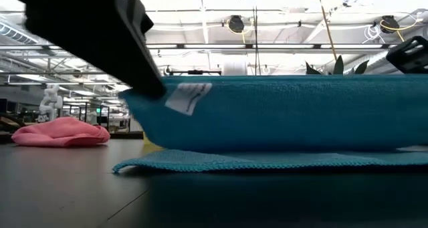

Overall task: Fold microfiber towels
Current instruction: Fold the blue microfiber cloth

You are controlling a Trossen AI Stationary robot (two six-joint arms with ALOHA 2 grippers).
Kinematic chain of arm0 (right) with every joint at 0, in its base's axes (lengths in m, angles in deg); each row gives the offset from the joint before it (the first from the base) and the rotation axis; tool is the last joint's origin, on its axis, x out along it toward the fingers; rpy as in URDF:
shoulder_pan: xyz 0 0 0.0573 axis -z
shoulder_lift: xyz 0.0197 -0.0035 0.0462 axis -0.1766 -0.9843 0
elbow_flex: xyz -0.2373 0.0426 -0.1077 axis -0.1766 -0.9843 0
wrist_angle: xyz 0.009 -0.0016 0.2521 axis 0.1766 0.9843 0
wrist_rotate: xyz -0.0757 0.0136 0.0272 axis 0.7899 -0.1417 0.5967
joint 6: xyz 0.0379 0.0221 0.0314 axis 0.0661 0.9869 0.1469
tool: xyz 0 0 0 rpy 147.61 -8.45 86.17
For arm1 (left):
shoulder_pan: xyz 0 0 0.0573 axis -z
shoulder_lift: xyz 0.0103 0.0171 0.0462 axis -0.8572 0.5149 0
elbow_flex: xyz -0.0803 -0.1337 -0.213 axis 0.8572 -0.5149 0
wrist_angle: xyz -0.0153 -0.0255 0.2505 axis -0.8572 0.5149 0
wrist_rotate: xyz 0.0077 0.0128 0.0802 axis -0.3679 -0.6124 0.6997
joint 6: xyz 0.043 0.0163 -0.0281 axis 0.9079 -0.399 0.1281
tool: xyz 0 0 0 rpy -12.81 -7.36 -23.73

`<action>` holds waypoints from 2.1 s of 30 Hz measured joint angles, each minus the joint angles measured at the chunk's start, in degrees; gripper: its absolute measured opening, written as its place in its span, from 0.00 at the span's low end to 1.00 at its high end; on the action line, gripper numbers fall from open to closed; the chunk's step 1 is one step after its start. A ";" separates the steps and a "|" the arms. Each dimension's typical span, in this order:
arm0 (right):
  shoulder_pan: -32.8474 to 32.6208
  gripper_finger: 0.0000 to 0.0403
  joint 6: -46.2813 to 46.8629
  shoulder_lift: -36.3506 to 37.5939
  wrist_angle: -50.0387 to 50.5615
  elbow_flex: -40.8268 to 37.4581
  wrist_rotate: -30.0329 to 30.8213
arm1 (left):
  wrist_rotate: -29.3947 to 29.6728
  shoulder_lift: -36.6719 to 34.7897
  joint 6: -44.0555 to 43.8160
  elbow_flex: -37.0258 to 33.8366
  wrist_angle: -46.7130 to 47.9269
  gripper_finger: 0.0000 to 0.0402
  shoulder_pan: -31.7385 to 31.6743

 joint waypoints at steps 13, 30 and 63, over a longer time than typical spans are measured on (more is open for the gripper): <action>0.00 0.00 0.23 -5.83 -2.53 -0.02 -1.69 | -0.02 0.07 -0.67 -1.75 -0.32 0.01 -0.07; 0.77 0.24 -1.28 -6.57 -4.24 -0.04 -2.82 | -2.62 0.09 -5.12 -1.79 -0.50 0.10 -0.02; 0.29 0.33 -1.99 -7.87 0.18 -2.25 -4.03 | -9.07 2.60 -9.54 0.39 2.08 0.54 -9.07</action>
